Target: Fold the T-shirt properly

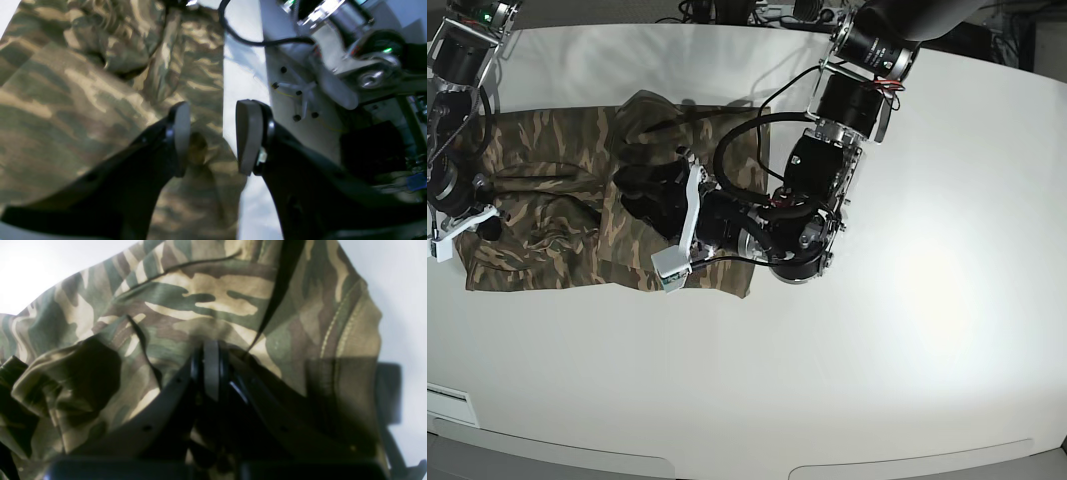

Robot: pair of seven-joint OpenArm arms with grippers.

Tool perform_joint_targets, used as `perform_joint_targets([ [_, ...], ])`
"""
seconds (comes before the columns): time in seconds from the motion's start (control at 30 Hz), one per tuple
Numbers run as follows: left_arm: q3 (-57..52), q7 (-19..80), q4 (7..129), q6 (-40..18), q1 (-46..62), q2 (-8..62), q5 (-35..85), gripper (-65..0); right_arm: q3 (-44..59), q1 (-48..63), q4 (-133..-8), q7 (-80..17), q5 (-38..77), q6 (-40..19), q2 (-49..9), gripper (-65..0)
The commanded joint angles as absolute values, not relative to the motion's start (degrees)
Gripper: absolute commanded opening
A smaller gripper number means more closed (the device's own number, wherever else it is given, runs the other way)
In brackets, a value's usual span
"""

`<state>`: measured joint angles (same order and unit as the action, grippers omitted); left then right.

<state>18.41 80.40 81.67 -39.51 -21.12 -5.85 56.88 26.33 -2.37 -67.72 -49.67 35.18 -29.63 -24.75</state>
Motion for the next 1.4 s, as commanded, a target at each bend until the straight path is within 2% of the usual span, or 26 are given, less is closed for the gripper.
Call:
perform_joint_targets([
  [0.0,18.35,80.0,82.54,-40.0,-22.37,-6.2,53.91,-48.4,25.54,-0.78,-66.04,-59.59,30.24,-29.21,-23.99,-65.0],
  [0.07,18.35,79.88,82.46,-39.81,-22.37,-5.87,45.45,-64.1,25.54,-0.8,-66.04,-59.59,30.24,-29.21,-23.99,-65.0],
  [0.1,18.35,77.08,82.46,-39.11,-22.37,-5.74,41.34,-65.0,25.54,-0.8,-66.04,-59.59,30.24,-29.21,-23.99,-65.0],
  [0.2,18.37,71.07,82.46,-38.19,-22.37,-5.72,31.86,-65.0,25.54,-0.8,-66.04,-59.59,30.26,-29.21,-23.99,-65.0],
  [0.4,18.35,67.64,82.39,-32.4,-20.78,-5.45,21.78,-65.0,25.54,-0.78,-66.04,-59.61,30.26,-29.19,-23.99,-65.0],
  [0.5,18.37,64.29,82.39,-31.66,-17.98,-4.38,17.91,-65.0,25.54,-0.82,-66.06,-59.61,31.42,-29.21,-24.01,-65.0],
  [0.73,18.37,56.77,82.37,-29.78,-10.28,1.08,12.56,-65.0,25.56,-0.99,-66.08,-59.59,41.3,-35.33,-24.34,-65.0],
  [0.9,18.35,56.31,82.37,-26.87,-8.88,5.34,10.35,-65.0,25.56,-3.68,-66.3,-62.28,51.09,-39.9,-26.28,-65.0],
  [1.0,18.31,56.49,82.37,-26.87,-8.91,7.73,10.41,-65.0,25.56,-7.01,-66.3,-65.52,57.25,-40.0,-28.38,-64.8],
  [1.2,18.31,56.99,82.37,-25.63,-8.91,10.7,10.57,-65.0,25.56,-11.94,-66.3,-69.28,56.4,-39.53,-33.61,-34.4],
  [1.27,18.31,57.01,82.37,-25.65,-8.91,11.16,10.57,-65.0,25.56,-12.38,-66.28,-69.58,53.21,-37.67,-35.83,-30.7],
  [1.37,18.31,57.01,82.37,-25.65,-8.91,11.29,10.79,-65.0,25.56,-12.23,-66.28,-69.58,50.02,-34.33,-39.07,-30.7],
])
